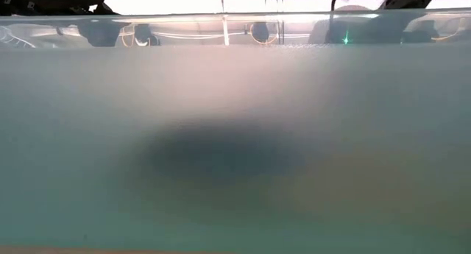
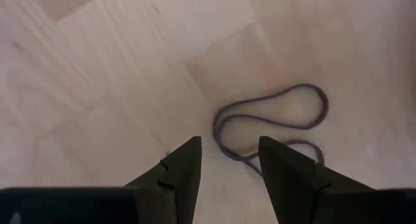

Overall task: Pick and place rubber bands into bin
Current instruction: Put the small violet rubberband into the green bin

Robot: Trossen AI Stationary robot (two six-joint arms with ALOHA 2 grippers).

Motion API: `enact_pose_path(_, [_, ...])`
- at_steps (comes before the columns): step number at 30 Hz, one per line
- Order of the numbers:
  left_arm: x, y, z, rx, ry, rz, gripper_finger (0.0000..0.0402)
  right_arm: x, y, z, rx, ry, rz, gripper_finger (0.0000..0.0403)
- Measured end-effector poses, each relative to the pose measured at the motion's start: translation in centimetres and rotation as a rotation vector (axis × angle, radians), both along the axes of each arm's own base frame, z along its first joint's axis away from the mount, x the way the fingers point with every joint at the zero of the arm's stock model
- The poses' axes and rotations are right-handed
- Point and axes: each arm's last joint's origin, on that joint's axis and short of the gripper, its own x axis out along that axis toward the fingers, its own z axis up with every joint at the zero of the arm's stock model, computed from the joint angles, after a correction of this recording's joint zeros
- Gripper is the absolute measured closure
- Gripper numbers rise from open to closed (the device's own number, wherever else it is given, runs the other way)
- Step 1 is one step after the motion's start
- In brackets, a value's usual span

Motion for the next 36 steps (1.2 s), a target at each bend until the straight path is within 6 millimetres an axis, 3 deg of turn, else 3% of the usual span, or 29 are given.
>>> enact_pose_path(6, [0.0,0.0,-0.1,0.004,0.01,0.0,0.0174,-0.2,-0.2,-0.2,-0.074,0.02,0.008,0.0256])
enact_pose_path(22, [0.0,0.0,-0.2,0.006,0.016,0.0,0.0174,0.1,-0.3,-0.5,-0.08,0.007,0.033,0.0261])
enact_pose_path(36, [0.0,0.0,-0.2,0.008,0.02,0.0,0.0174,-1.5,0.0,-3.0,-0.074,0.001,0.019,0.0261])
